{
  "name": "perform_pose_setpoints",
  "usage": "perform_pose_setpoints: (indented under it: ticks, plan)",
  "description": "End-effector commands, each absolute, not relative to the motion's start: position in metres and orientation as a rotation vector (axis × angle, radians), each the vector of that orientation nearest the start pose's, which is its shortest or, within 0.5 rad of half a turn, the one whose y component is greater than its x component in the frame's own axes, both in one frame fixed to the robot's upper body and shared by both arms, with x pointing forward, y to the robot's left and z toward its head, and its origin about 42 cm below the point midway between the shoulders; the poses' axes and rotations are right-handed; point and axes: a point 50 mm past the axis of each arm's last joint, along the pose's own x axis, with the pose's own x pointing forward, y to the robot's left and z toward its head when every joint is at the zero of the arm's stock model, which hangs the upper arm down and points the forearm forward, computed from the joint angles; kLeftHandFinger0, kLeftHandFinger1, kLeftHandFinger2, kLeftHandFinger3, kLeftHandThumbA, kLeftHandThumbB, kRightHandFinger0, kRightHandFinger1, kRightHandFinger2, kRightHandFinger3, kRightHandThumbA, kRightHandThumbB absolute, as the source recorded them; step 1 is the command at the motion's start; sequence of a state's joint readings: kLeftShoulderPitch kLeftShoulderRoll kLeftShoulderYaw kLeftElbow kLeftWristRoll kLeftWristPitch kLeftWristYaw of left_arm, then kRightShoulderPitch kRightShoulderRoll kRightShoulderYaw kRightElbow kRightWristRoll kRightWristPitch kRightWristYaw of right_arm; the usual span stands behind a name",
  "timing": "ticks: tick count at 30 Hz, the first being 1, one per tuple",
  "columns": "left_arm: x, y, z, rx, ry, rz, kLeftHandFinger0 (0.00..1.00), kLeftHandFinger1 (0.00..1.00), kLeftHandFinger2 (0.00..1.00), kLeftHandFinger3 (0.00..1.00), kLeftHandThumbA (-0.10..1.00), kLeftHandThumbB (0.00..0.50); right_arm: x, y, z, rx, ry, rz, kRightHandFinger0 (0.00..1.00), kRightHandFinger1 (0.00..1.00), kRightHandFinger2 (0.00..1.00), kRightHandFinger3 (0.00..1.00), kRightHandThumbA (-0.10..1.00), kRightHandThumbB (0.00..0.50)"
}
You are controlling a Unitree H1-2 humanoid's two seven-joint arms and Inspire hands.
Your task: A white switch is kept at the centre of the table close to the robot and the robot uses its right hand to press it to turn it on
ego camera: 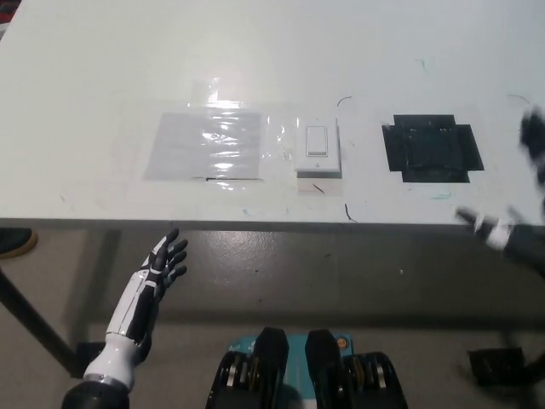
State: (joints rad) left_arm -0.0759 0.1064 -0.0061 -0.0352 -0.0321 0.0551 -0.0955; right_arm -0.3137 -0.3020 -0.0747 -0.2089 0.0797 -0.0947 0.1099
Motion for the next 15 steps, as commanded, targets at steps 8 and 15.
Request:
perform_pose_setpoints:
  ticks: [8,15]
  plan:
    - [0.307,0.229,0.137,0.073,-0.098,-0.146,1.00,1.00,1.00,1.00,0.99,0.000,0.437,-0.177,0.471,-0.779,-0.526,0.669,1.00,1.00,1.00,1.00,1.00,0.204]
    - [0.307,0.229,0.139,0.084,-0.084,-0.151,1.00,1.00,1.00,1.00,0.98,0.007,0.487,-0.135,0.472,-0.918,-0.374,0.749,1.00,1.00,1.00,1.00,1.00,0.283]
